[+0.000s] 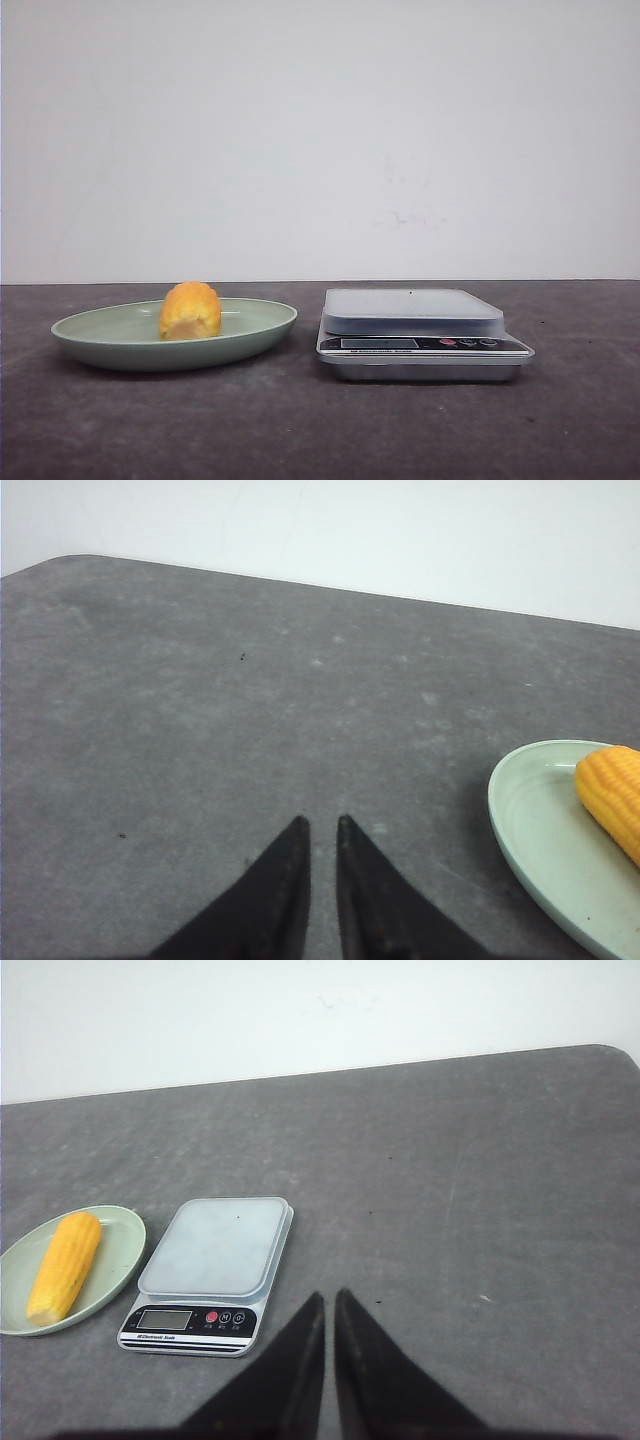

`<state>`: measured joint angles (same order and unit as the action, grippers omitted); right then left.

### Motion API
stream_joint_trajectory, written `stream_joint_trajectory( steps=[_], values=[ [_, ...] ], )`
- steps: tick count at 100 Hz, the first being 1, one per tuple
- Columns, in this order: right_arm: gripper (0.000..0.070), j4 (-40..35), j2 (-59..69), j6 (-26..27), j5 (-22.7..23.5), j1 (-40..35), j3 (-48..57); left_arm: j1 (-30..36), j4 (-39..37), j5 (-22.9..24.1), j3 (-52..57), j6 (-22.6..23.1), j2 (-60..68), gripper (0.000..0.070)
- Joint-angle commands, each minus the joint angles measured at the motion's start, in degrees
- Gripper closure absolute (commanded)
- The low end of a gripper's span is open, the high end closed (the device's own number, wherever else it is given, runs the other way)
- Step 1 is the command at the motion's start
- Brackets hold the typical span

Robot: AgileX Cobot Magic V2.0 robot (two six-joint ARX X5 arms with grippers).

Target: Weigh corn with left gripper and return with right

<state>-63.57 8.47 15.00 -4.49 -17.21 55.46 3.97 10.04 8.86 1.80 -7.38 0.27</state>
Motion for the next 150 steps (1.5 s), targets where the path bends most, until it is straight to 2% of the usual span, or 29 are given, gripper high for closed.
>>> stream_joint_trajectory(
  steps=[1,7,13,22,40,60,69,83,97,118,150],
  values=[
    [0.0689,0.79,0.0,0.44,-0.02,-0.17,0.79,-0.13,0.24,0.07,-1.01,0.7,-0.09,0.07],
    [0.0689,0.83,0.0,0.17,0.0,-0.17,0.79,-0.13,0.24,0.07,-1.01,0.7,-0.09,0.07],
    [0.0689,1.57,0.0,-2.36,-0.76,-0.17,0.77,-0.13,0.24,0.07,-1.01,0.7,-0.09,0.07],
    [0.0689,6.47,-0.2,-5.03,-3.34,1.18,-0.44,-0.13,0.24,0.07,-1.01,0.7,-0.09,0.07],
    [0.0689,25.62,-2.93,-12.74,-2.82,9.9,-12.04,-0.11,0.24,0.07,-1.01,0.7,-0.09,0.07],
    [0.0689,44.52,-5.95,-12.48,1.68,17.57,-32.85,-0.11,0.26,0.07,-1.01,0.7,-0.09,0.07],
    [0.0689,50.36,-6.49,-11.69,1.97,19.34,-41.59,-0.11,0.26,0.07,-1.01,0.7,-0.09,0.07],
    [0.0689,54.36,-8.2,-10.23,1.46,19.76,-50.07,-0.11,0.26,0.07,-1.01,0.7,-0.09,0.07],
    [0.0689,58.55,-8.24,-9.94,1.53,19.45,-54.36,-0.11,0.24,0.07,-1.01,0.7,-0.09,0.07],
    [0.0689,53.68,-8.24,-9.4,1.6,18.21,-54.88,-0.11,0.24,0.07,-1.01,0.68,-0.09,0.07],
    [0.0689,54.75,-8.24,-9.44,1.51,18.1,-54.88,-0.11,0.26,0.07,-1.01,0.68,-0.09,0.07]
  ],
)
